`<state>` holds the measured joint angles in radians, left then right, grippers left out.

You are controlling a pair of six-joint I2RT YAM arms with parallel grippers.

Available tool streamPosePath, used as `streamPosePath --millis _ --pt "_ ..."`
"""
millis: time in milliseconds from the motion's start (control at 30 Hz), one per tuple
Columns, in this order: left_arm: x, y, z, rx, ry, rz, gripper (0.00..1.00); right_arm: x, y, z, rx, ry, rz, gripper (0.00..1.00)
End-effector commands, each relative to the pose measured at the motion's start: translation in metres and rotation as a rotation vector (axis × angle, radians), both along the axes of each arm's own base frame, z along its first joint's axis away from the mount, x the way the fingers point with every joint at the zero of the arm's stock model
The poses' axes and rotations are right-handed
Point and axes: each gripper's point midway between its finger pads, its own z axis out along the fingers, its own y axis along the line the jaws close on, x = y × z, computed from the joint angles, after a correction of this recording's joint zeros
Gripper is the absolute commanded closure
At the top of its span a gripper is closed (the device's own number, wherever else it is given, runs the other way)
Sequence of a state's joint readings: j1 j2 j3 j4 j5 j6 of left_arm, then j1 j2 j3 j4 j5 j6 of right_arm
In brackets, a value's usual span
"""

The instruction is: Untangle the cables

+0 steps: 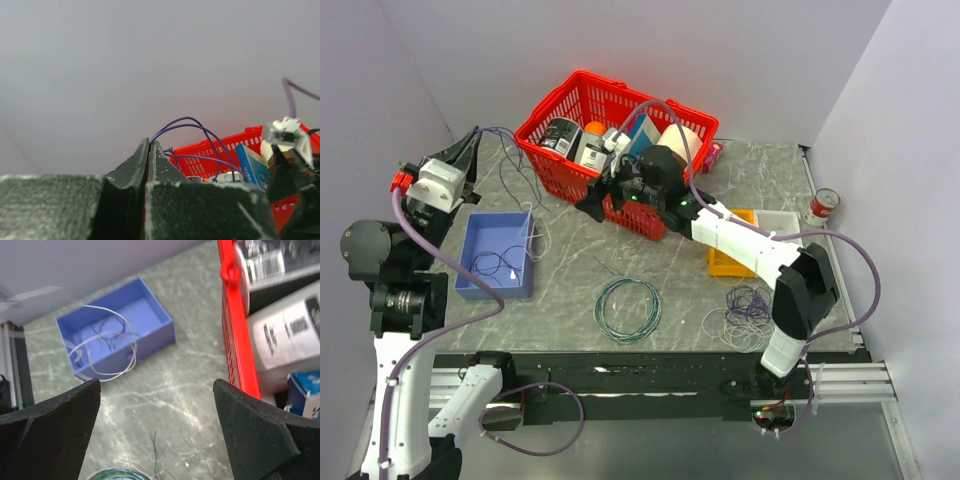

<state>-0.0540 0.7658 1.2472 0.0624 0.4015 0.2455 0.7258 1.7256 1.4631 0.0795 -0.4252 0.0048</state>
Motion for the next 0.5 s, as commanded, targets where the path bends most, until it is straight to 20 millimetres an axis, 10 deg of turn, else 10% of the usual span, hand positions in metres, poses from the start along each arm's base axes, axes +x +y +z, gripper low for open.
streamPosePath --millis 0,267,467 --pt "0.004 0.011 0.008 -0.023 -0.023 0.066 0.99 -0.030 0.008 0.090 0.135 -0.095 0.001 0.00" --pt "0.012 0.017 0.014 -0.045 -0.063 0.104 0.99 -0.072 0.058 0.099 0.269 0.126 0.034 0.00" --pt "0.006 0.008 0.017 -0.044 -0.073 0.052 0.99 -0.073 0.049 0.098 0.303 0.004 0.094 0.00"
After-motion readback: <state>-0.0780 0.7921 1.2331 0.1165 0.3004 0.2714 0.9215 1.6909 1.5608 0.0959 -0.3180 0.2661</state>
